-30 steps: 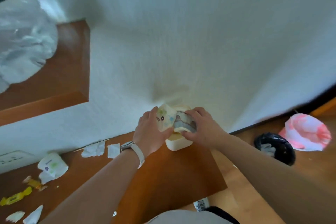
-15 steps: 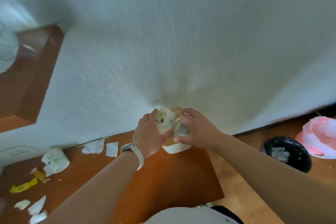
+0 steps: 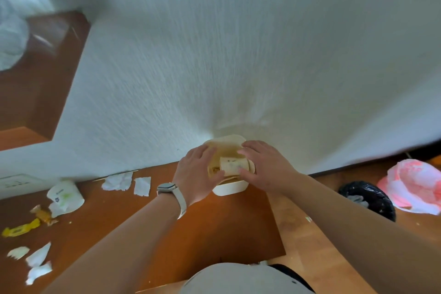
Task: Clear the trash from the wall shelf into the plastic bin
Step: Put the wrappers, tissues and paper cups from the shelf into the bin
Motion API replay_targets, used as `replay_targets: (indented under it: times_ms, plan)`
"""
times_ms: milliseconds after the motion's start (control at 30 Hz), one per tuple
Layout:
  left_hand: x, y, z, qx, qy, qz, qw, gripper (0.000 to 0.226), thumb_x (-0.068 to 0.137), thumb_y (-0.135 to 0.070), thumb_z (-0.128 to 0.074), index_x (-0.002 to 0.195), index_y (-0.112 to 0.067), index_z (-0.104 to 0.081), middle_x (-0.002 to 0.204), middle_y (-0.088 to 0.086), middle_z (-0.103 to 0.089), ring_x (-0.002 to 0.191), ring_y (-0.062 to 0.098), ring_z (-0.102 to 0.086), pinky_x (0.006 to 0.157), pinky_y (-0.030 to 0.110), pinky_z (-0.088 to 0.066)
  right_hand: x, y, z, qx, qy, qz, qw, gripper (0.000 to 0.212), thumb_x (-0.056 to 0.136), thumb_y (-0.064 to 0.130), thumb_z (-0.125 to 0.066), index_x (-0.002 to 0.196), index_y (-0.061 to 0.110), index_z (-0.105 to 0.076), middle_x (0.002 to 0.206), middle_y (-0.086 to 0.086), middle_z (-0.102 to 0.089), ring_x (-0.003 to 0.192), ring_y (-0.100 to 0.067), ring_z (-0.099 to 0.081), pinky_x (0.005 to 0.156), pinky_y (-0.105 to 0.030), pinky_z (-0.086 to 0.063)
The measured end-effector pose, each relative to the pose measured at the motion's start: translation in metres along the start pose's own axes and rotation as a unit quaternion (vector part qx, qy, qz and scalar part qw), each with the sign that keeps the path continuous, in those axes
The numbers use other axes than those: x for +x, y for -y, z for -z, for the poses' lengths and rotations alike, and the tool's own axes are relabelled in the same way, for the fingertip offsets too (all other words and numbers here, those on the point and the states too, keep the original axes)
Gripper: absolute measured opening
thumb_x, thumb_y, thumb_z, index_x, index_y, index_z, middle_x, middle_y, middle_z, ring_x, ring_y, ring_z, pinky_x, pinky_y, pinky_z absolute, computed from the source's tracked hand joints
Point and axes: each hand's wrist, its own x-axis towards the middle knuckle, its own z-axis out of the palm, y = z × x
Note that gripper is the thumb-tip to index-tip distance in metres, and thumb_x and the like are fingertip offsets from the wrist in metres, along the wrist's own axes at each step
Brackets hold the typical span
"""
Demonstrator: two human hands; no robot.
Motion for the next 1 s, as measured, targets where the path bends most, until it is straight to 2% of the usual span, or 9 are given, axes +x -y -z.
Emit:
replay_targets:
  times_ms: [167, 267, 400, 633, 767, 867, 1000]
  plan:
    - [-0.026, 0.016, 0.015, 0.001, -0.008, 0.004, 1.000, 0.068, 0.085, -0.064, -0.036, 0.144, -0.031, -0.034, 0.149, -0.002, -0.039, 0.137, 0.020, -0.031, 0.110, 0.044, -0.029, 0.006, 0.030, -0.001, -0.020, 0.018, 0.035, 0.999, 0.053, 0.087, 0.045, -0.048, 0.132, 0.018, -0.054, 0.139, -0.003, -0.050, 0.129, -0.021, -0.040, 0.107, -0.039, -0.032]
    - [-0.051, 0.037, 0.019, 0.005, -0.016, 0.016, 1.000, 0.056, 0.092, -0.054, -0.045, 0.143, -0.037, -0.032, 0.150, -0.005, -0.037, 0.139, 0.021, -0.030, 0.111, 0.043, -0.026, 0.012, 0.054, -0.008, -0.041, 0.025, 0.075, 0.996, 0.048, 0.088, 0.043, -0.053, 0.130, 0.017, -0.055, 0.138, -0.003, -0.052, 0.126, -0.022, -0.042, 0.107, -0.037, -0.030]
    - [-0.088, 0.068, 0.024, 0.011, -0.014, 0.068, 0.998, 0.056, 0.093, -0.051, -0.047, 0.144, -0.033, -0.034, 0.150, -0.008, -0.035, 0.139, 0.016, -0.027, 0.113, 0.040, -0.023, 0.026, 0.090, -0.023, -0.043, 0.049, 0.118, 0.991, 0.047, 0.092, 0.044, -0.052, 0.131, 0.018, -0.053, 0.138, -0.003, -0.052, 0.129, -0.024, -0.043, 0.107, -0.041, -0.032]
    - [-0.158, 0.118, 0.026, 0.025, -0.036, 0.152, 0.987, 0.052, 0.091, -0.045, -0.054, 0.139, -0.026, -0.046, 0.142, -0.002, -0.048, 0.132, 0.018, -0.040, 0.106, 0.041, -0.035, 0.050, 0.142, -0.063, -0.091, 0.075, 0.215, 0.969, 0.047, 0.094, 0.046, -0.046, 0.132, 0.019, -0.051, 0.137, -0.002, -0.052, 0.128, -0.021, -0.045, 0.107, -0.042, -0.036]
    - [-0.191, 0.143, 0.015, 0.017, -0.032, 0.212, 0.977, 0.053, 0.092, -0.046, -0.050, 0.141, -0.028, -0.042, 0.145, -0.003, -0.044, 0.134, 0.018, -0.037, 0.107, 0.042, -0.034, 0.060, 0.159, -0.099, -0.121, 0.103, 0.223, 0.962, 0.048, 0.093, 0.046, -0.047, 0.132, 0.019, -0.052, 0.137, -0.004, -0.053, 0.128, -0.023, -0.047, 0.103, -0.043, -0.041]
    - [-0.212, 0.155, -0.001, 0.010, -0.013, 0.249, 0.968, 0.053, 0.094, -0.047, -0.046, 0.143, -0.029, -0.038, 0.148, -0.003, -0.041, 0.137, 0.020, -0.034, 0.109, 0.043, -0.031, 0.067, 0.164, -0.126, -0.149, 0.119, 0.206, 0.960, 0.047, 0.091, 0.047, -0.053, 0.130, 0.020, -0.054, 0.136, -0.004, -0.055, 0.125, -0.023, -0.050, 0.098, -0.042, -0.044]
    - [-0.233, 0.162, -0.026, -0.019, 0.014, 0.291, 0.956, 0.053, 0.094, -0.047, -0.045, 0.144, -0.030, -0.038, 0.149, -0.002, -0.040, 0.137, 0.021, -0.033, 0.109, 0.045, -0.030, 0.079, 0.161, -0.157, -0.173, 0.153, 0.170, 0.958, 0.048, 0.093, 0.050, -0.049, 0.133, 0.024, -0.050, 0.140, -0.002, -0.051, 0.128, -0.023, -0.048, 0.098, -0.039, -0.045]
